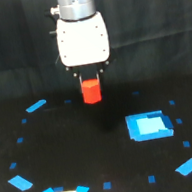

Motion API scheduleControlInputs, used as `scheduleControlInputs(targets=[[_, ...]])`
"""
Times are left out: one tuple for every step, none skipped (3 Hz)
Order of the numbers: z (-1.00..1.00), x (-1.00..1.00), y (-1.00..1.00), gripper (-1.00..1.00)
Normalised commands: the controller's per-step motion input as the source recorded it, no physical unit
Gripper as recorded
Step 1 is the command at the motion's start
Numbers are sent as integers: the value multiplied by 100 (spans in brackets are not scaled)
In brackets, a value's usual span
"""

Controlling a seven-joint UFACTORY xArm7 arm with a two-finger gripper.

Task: Pick up the red object from the table

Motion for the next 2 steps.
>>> scheduleControlInputs(targets=[[43, 56, 35, -100], [79, -25, 100, -100]])
